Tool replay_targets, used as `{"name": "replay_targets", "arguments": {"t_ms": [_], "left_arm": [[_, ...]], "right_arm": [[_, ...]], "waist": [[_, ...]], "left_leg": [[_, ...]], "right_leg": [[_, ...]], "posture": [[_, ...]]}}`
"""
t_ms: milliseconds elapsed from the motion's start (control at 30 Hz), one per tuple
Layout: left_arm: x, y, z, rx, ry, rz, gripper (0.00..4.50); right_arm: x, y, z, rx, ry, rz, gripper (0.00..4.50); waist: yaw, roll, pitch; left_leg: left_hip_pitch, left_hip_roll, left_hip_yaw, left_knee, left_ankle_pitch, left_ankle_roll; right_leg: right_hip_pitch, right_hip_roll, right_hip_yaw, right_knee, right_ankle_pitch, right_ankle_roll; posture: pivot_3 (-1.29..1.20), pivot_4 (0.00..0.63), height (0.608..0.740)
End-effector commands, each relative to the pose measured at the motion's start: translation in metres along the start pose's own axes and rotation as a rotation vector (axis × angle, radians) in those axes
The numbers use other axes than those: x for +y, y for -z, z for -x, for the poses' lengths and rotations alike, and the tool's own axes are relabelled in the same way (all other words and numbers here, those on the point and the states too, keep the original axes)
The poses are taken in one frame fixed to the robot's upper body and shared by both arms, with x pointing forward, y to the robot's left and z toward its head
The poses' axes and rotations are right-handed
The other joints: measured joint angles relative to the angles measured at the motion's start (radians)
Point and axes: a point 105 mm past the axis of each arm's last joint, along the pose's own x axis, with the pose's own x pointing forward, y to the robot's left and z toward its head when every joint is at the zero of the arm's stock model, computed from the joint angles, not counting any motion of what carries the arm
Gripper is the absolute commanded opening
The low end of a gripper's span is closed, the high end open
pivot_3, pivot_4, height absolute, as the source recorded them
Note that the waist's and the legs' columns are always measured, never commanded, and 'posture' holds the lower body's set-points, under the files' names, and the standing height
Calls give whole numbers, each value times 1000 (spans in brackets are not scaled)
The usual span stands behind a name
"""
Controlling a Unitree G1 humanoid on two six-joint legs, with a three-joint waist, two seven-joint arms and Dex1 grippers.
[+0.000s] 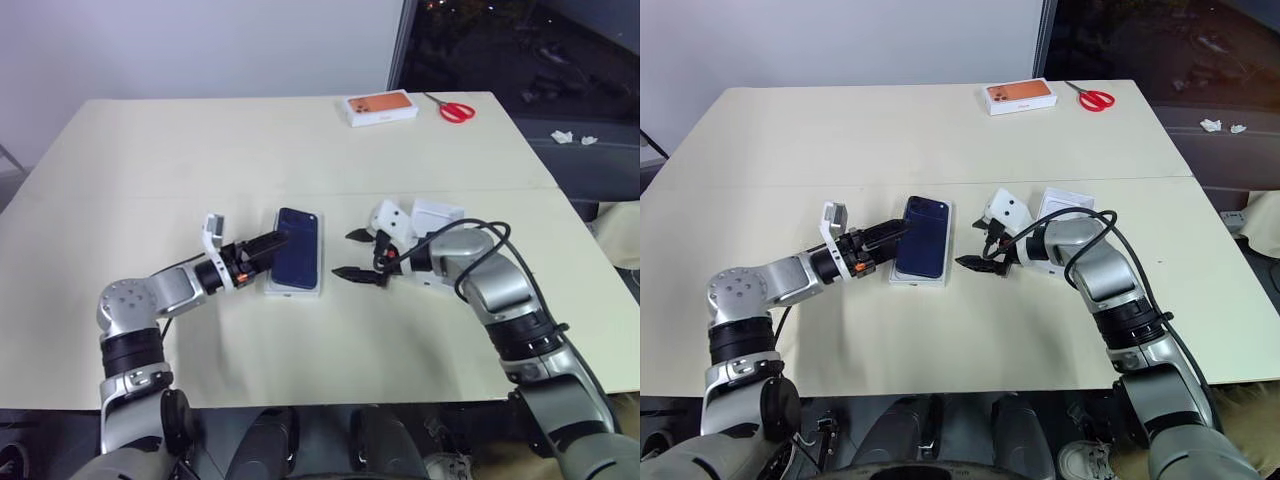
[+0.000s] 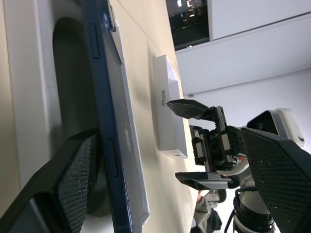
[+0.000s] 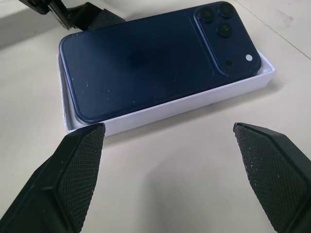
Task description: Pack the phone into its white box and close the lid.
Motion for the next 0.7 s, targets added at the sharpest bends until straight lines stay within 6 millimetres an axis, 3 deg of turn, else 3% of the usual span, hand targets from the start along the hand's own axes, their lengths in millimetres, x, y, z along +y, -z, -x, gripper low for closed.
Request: {"name": "replay_targets", "arguments": {"t_ms": [33, 333, 700], "left_arm": [[-8, -4, 0, 3, 17, -36, 4371], [-18, -2, 8, 43, 25, -87, 4371], [-31, -16, 28, 34, -7, -184, 4371]], "right_arm": [[0, -9, 1, -28, 2, 34, 4447], [0, -10, -1, -30, -1, 37, 4447], [-1, -10, -2, -31, -3, 41, 4447]], "waist": [[0, 0, 0], [0, 0, 0], [-1, 0, 0]], "left_leg": [[0, 0, 0, 0, 0, 0], [0, 0, 0, 0, 0, 0], [0, 0, 0, 0, 0, 0]], "right_leg": [[0, 0, 0, 0, 0, 0], [0, 0, 0, 0, 0, 0], [0, 0, 0, 0, 0, 0]], "posture": [[0, 150, 740], [0, 150, 740], [0, 150, 740]]}}
